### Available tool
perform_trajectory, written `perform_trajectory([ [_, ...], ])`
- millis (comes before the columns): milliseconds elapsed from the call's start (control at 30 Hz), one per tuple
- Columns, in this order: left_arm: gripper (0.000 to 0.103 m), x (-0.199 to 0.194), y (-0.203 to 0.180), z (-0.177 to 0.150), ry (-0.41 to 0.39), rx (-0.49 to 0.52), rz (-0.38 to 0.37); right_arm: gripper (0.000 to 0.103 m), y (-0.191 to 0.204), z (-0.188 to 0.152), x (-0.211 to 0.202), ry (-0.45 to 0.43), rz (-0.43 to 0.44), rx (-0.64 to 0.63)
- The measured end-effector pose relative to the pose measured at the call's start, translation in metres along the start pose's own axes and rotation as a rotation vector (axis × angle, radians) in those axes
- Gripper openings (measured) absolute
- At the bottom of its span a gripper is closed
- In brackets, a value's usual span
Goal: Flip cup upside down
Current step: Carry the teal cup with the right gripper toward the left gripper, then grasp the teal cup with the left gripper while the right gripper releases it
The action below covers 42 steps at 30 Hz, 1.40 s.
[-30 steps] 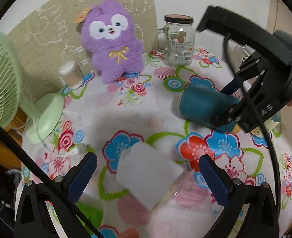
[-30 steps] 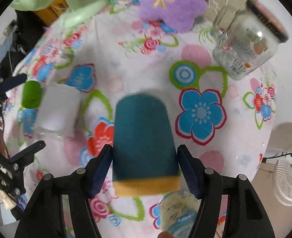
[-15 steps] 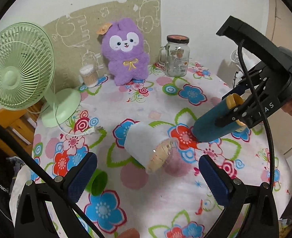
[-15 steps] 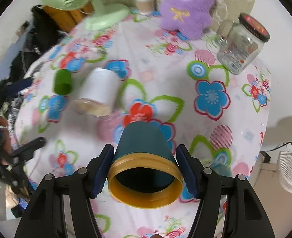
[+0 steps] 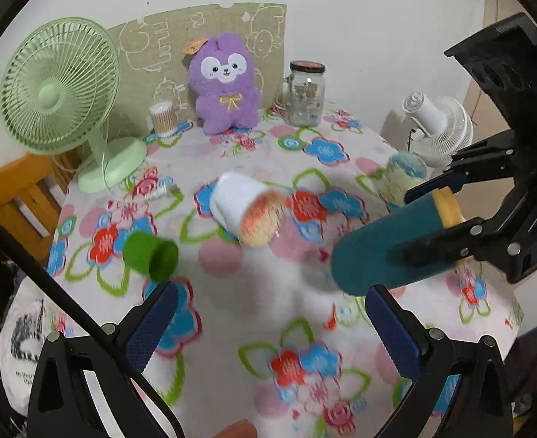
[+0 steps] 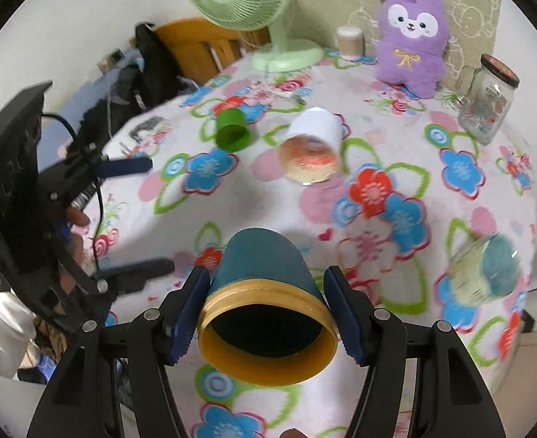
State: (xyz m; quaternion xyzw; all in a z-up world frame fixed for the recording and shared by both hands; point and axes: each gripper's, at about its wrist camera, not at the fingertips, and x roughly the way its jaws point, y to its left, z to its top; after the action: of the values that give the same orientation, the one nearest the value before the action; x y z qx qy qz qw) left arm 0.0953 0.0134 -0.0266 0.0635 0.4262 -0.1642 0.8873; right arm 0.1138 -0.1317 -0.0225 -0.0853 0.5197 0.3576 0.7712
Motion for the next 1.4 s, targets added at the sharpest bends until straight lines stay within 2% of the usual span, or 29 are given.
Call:
perform_trajectory([
  [100,0.103,-0.008,-0.011,-0.024,0.001,0.006,-0.001,0.067,0.01,-0.023,0.0,-0.06,0.035,0.013],
  [300,0.103,-0.012,-0.028,-0.067,0.012,0.015,0.009,0.067,0.022,-0.061,0.003,-0.14,0.004,0.005],
  [533,0.103,-0.005,-0.037,-0.094,0.04,-0.032,-0.013,0.067,0.029,-0.091,0.007,-0.202,-0.006,-0.023],
  [733,0.103,-0.002,-0.036,-0.103,0.046,-0.088,-0.036,0.069,0.028,-0.108,0.011,-0.172,0.007,-0.013],
  [767,0.103,-0.001,-0.036,-0.103,0.047,-0.09,-0.038,0.073,0.027,-0.109,0.01,-0.169,0.013,-0.009],
  [800,0.103,-0.001,-0.037,-0.104,0.05,-0.092,-0.041,0.078,0.027,-0.11,0.008,-0.174,0.01,-0.003],
  [1000,0.103,-0.009,-0.04,-0.104,0.035,-0.099,-0.061,0.083,0.009,-0.108,-0.015,-0.235,0.003,0.048],
  [1233,0.103,-0.017,-0.04,-0.102,0.019,-0.109,-0.054,0.083,-0.009,-0.118,-0.045,-0.288,0.027,0.103],
  [1367,0.103,-0.02,-0.043,-0.102,0.017,-0.118,-0.053,0.095,-0.007,-0.126,-0.058,-0.281,0.026,0.11],
  [1400,0.103,-0.021,-0.045,-0.102,0.017,-0.125,-0.057,0.095,-0.004,-0.129,-0.06,-0.271,0.025,0.103],
])
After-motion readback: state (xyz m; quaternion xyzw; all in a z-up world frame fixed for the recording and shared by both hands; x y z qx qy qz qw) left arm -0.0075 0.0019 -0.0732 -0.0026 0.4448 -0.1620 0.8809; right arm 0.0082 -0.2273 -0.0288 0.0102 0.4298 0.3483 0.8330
